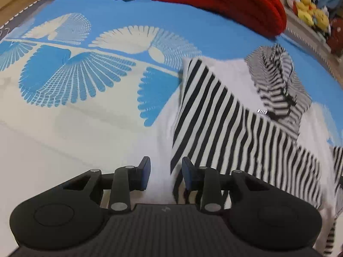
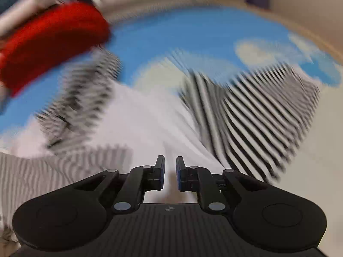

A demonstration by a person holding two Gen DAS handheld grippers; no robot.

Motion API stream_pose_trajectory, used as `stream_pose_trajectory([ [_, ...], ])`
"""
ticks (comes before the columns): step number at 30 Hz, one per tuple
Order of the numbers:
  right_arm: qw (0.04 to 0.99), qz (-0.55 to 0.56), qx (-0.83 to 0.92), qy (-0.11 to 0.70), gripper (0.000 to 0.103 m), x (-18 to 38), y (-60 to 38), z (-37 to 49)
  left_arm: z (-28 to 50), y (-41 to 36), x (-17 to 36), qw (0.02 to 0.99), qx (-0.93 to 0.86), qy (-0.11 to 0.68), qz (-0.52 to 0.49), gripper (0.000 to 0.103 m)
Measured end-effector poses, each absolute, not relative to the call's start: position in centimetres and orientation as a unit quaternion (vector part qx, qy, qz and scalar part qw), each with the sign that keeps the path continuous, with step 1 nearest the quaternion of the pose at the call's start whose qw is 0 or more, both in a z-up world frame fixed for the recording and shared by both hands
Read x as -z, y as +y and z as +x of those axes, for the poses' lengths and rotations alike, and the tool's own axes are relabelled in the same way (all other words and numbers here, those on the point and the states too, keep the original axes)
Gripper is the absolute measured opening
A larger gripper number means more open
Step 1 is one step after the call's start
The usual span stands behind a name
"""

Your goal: Fold small clothes

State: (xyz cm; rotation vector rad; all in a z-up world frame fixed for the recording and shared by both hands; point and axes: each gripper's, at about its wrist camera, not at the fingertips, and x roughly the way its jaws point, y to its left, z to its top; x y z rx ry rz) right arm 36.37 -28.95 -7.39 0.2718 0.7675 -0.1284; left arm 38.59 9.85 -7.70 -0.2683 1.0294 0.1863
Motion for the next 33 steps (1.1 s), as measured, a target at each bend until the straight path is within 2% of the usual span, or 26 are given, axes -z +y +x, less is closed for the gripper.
stream_pose_trajectory([
  [2, 0.897, 0.14, 0.018, 0.419, 0.03, 8.9, -28.3, 37.2, 38.5, 9.5, 7.0, 0.862, -0.077, 0.483, -0.134, 0.036],
  [4, 0.863, 0.131, 0.026, 0.487, 0.03, 11.5, -27.8, 37.7, 38.5, 8.8, 6.7, 0.866, -0.061, 0.481, -0.126, 0.036],
  [9, 0.897, 0.095, 0.019, 0.431, 0.035, 9.4, -26.4, 37.2, 38.4, 7.6, 7.7, 0.858, -0.036, 0.501, -0.112, 0.036],
  [12, 0.87, 0.106, 0.02, 0.48, 0.041, 11.0, -27.0, 37.9, 38.3, 7.3, 9.1, 0.853, -0.029, 0.513, -0.093, 0.036],
  [15, 0.872, 0.095, 0.025, 0.479, 0.041, 10.6, -26.6, 37.8, 38.3, 7.5, 11.0, 0.834, -0.039, 0.546, -0.077, 0.036],
  [21, 0.894, 0.127, 0.03, 0.43, 0.041, 8.1, -28.1, 36.9, 38.2, 6.1, 7.9, 0.853, -0.026, 0.516, -0.081, 0.039],
  [26, 0.904, 0.125, 0.051, 0.406, 0.041, 6.9, -30.3, 35.3, 37.4, 3.5, 4.7, 0.875, 0.004, 0.48, -0.071, 0.048],
  [29, 0.914, 0.132, 0.082, 0.375, 0.039, 5.6, -32.7, 33.9, 37.3, 1.5, 3.3, 0.888, 0.009, 0.458, -0.047, 0.055],
  [31, 0.921, 0.138, 0.105, 0.349, 0.035, 4.7, -34.8, 32.9, 36.9, 0.6, 3.0, 0.892, 0.011, 0.452, -0.028, 0.056],
  [32, 0.923, 0.143, 0.118, 0.336, 0.029, 4.3, -36.0, 32.4, 36.7, 0.1, 3.0, 0.892, 0.012, 0.451, -0.019, 0.056],
  [33, 0.924, 0.151, 0.126, 0.327, 0.016, 4.1, -37.1, 32.0, 36.5, -0.3, 3.0, 0.893, 0.015, 0.45, -0.011, 0.056],
])
